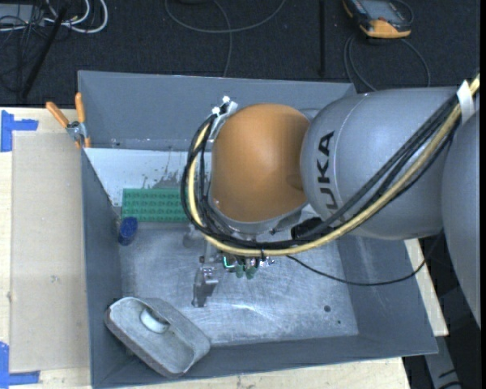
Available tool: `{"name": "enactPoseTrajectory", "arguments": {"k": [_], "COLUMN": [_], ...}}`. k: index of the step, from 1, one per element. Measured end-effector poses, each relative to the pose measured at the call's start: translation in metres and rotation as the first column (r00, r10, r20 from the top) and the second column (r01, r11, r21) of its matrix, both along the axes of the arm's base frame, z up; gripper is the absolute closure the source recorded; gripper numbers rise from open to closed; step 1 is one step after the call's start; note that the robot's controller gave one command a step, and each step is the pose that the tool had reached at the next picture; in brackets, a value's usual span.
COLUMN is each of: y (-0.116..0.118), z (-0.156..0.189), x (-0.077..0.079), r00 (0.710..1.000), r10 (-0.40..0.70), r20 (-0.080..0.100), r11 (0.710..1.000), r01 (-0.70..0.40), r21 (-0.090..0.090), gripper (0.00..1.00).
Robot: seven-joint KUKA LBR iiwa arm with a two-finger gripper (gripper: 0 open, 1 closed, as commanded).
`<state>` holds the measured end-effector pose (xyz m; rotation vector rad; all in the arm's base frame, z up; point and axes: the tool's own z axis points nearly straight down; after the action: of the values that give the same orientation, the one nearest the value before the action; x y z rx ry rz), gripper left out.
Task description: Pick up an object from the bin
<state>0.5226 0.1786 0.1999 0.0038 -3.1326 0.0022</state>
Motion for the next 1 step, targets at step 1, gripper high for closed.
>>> {"name": "enactPoseTrajectory", "arguments": {"k": [1], "y": [-0.1040], "z": [-0.0545], "x": [-0.0394], "r00": [0.998], "r10": [0.065], "r20": [0.001], "r11": [0.998], "r01": [-0.065], "r21": [-0.003], "gripper": [0.00]}}
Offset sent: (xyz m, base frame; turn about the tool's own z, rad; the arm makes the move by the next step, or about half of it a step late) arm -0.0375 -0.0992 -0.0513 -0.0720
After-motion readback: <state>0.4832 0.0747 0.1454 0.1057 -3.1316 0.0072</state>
